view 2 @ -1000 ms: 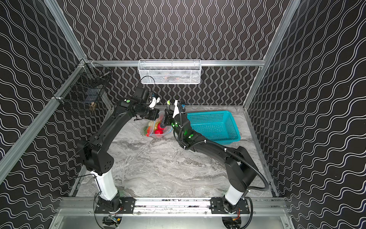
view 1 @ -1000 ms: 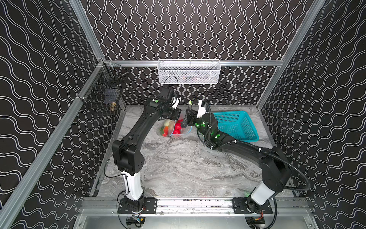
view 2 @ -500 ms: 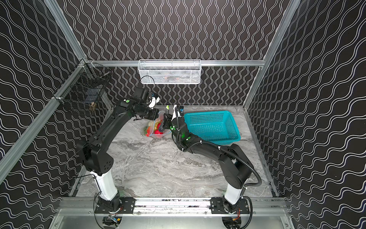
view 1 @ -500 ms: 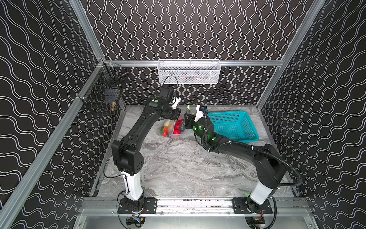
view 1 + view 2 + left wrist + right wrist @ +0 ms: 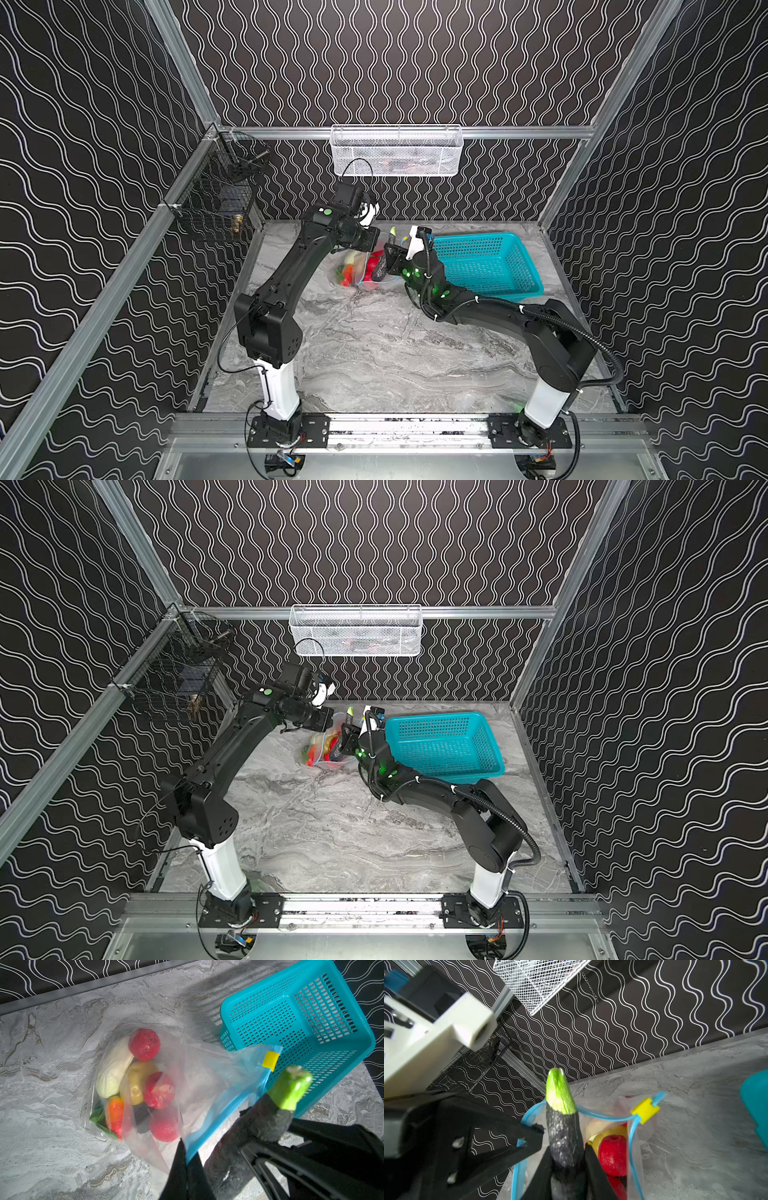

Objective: Place the food in the zip-top bag and seal the zipper
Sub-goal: 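Carry the eggplant over the bag mouth held by the left gripper, then lower the eggplant into the bag and open the right gripper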

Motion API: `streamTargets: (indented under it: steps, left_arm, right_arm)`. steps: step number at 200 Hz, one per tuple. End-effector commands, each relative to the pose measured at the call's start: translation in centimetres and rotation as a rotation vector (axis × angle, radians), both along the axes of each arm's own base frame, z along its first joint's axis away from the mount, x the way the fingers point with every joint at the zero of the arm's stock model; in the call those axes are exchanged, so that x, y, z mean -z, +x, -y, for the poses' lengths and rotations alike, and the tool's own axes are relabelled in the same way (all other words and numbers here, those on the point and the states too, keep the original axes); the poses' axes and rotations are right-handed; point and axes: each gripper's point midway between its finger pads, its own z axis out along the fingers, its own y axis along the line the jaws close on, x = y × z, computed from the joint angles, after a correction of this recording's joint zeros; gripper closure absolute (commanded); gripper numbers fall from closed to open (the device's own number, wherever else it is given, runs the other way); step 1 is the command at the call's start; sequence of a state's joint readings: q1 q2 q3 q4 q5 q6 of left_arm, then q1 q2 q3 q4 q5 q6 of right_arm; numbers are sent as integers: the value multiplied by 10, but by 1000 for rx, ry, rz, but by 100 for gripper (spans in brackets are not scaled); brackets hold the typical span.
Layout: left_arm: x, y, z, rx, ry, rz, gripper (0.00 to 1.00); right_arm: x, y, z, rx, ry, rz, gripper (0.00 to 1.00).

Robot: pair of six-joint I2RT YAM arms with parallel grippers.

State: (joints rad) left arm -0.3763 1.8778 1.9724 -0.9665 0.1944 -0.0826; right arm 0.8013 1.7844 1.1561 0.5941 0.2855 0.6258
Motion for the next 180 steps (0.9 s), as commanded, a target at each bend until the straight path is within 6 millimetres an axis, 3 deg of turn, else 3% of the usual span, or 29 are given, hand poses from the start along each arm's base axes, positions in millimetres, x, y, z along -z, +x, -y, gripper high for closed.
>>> streamTargets:
  steps: [1, 68, 94, 118, 121, 132, 157, 180]
  left_arm:
    - [-5, 2, 1, -5, -20, 8, 100]
    - [-5, 4, 2, 3, -20, 11, 100]
    - [-2, 4, 3, 5, -18, 5, 100]
    - [-5, 4, 4, 9, -29, 16, 100]
    - [-5, 4, 4, 9, -32, 16, 100]
    - [-6, 4, 6, 12, -39, 14, 100]
    - [-5, 3, 8, 19, -47, 4, 100]
    - [-4, 3, 8, 18, -50, 7, 100]
  right_arm:
    - [-9, 1, -4, -4, 43, 17, 90]
    - [8, 5, -22, 20, -27, -40, 90]
    - [25, 10, -22, 42, -31, -103, 83]
    - [27, 13, -20, 78, -28, -158, 82]
    - [42, 15, -21, 89, -50, -183, 82]
    - [49, 18, -18, 116, -59, -215, 81]
    - [55, 20, -18, 123, -58, -235, 71]
    - [57, 28, -25, 100, -65, -296, 50]
